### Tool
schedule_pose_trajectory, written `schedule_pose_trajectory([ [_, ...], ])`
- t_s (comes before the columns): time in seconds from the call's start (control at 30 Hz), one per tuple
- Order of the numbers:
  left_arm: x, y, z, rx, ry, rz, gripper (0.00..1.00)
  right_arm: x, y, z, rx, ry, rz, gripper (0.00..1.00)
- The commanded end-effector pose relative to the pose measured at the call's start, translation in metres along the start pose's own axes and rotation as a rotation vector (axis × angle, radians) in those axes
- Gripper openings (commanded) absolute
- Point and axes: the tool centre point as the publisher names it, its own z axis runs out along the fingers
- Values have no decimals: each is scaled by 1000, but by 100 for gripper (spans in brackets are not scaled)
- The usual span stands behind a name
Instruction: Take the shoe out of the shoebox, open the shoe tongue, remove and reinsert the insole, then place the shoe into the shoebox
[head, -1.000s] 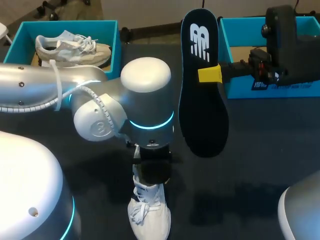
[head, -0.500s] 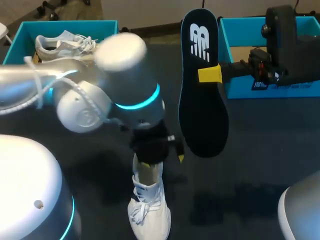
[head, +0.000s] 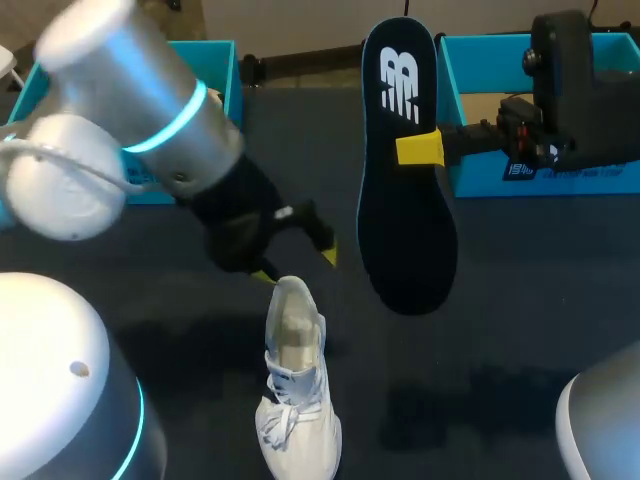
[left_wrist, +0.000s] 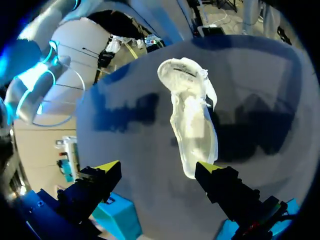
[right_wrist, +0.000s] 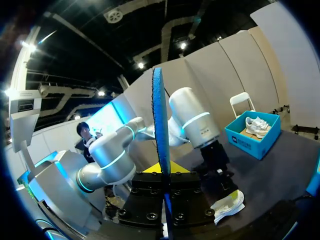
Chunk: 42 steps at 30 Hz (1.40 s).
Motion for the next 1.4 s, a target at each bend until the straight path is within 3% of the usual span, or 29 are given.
schedule_pose_trajectory([
  [0.03,30,-4,-46,21,-261,18,100,-2,3,3,5,0,2,0],
  [0.33,30,-4,-46,21,-261,18,100,-2,3,3,5,0,2,0],
  [0.37,31,-3,-45,55,-303,44,100,-2,3,3,5,0,2,0],
  [0.43,28,2,-44,-1,-356,65,100,-2,3,3,5,0,2,0],
  [0.67,9,18,-49,-72,-517,72,100,-2,3,3,5,0,2,0],
  [0.9,-5,34,-55,-16,-674,138,100,-2,3,3,5,0,2,0],
  [1.13,-27,38,-65,3,-819,181,100,-2,3,3,5,0,2,0],
  [1.4,-56,43,-91,-48,-949,110,100,-2,3,3,5,0,2,0],
])
